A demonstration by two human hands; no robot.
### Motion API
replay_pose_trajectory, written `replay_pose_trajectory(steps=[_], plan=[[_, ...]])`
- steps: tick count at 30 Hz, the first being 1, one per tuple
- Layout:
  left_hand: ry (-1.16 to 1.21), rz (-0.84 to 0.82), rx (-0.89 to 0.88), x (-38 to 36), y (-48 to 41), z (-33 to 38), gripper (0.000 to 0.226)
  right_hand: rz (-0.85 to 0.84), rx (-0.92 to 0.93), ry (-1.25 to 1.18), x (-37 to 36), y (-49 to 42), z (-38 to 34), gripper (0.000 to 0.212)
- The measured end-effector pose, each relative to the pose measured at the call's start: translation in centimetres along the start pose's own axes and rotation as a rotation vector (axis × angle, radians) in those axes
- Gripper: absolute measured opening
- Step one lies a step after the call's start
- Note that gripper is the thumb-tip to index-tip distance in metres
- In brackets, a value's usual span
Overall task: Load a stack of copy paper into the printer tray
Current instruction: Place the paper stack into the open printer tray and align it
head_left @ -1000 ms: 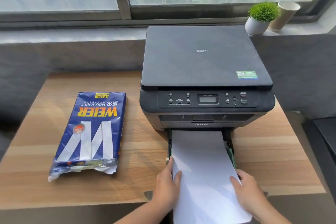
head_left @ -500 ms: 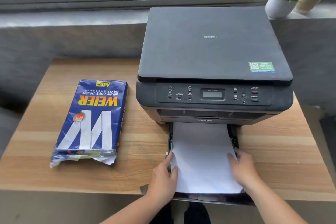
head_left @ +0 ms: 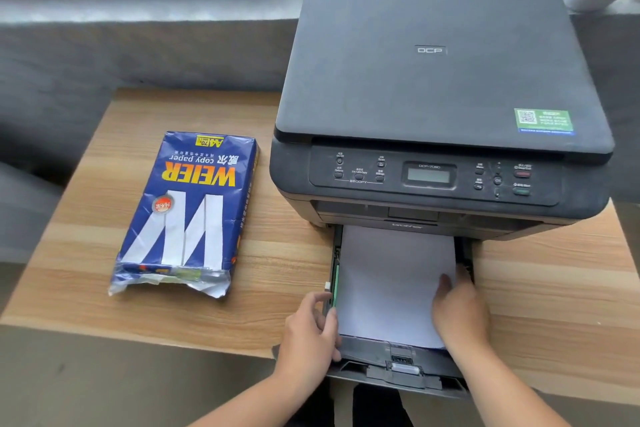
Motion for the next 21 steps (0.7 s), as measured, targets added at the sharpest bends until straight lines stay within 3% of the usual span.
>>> replay_pose_trajectory(steps=[5,8,12,21], plan=[[-0.226,0.154,-0.118,1.0,-0.7,1.5,0.009,0.189,0.094,0.056,4.3,1.1,1.3,0.037],[-0.368,0.158,-0.203,0.4,-1.2,2.8,0.014,0.118,0.033,0.094,3.7,1.2,4.2,0.033],[-0.453,0.166,-0.221,-0.3,-1.8,4.0,0.027,0.086,-0.001,-0.043,3.0,1.4,5.2,0.013],[-0.548,0.143,-0.295,-2.2,-1.5,5.2,0.044,0.071,-0.061,-0.122,2.3,0.5,5.8,0.012]])
Point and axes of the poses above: each hand's wrist, its own y-axis away from the middle knuckle, its own x-axis out of the back of the hand, z = x × y, the point moved 6 cm from there along -y, towards the middle knuckle, and after that the axes turned 5 degrees about y, right-handed, at the moved point
